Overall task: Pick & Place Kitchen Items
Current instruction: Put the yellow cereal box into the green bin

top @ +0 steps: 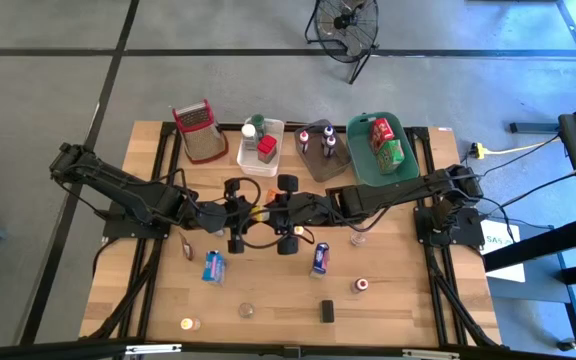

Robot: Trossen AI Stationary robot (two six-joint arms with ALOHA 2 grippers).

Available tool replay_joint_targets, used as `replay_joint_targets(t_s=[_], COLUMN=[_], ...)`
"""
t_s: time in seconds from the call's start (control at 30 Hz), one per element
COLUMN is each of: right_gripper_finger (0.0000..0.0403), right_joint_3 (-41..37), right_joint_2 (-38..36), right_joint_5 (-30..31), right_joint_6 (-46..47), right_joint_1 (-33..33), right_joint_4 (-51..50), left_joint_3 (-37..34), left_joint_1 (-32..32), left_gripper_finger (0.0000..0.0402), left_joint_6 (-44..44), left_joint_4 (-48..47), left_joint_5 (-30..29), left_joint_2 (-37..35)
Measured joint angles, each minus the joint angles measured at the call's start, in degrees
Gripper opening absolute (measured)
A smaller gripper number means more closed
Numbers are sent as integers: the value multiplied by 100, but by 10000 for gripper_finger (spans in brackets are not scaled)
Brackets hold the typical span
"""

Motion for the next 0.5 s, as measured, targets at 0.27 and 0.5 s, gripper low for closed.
replay_joint_targets(t_s=[0.27,0.5], right_gripper_finger=[138,138], right_joint_3=[0,-11], right_joint_2=[0,-39], right_joint_5=[-13,969], right_joint_6=[0,127], right_joint_1=[0,166], right_joint_4=[-29,-771], left_joint_3=[0,32], left_joint_1=[0,-3], left_gripper_finger=[187,225], left_joint_6=[39,15], left_joint_4=[14,-49], left_joint_5=[-188,-313], left_joint_2=[0,-6])
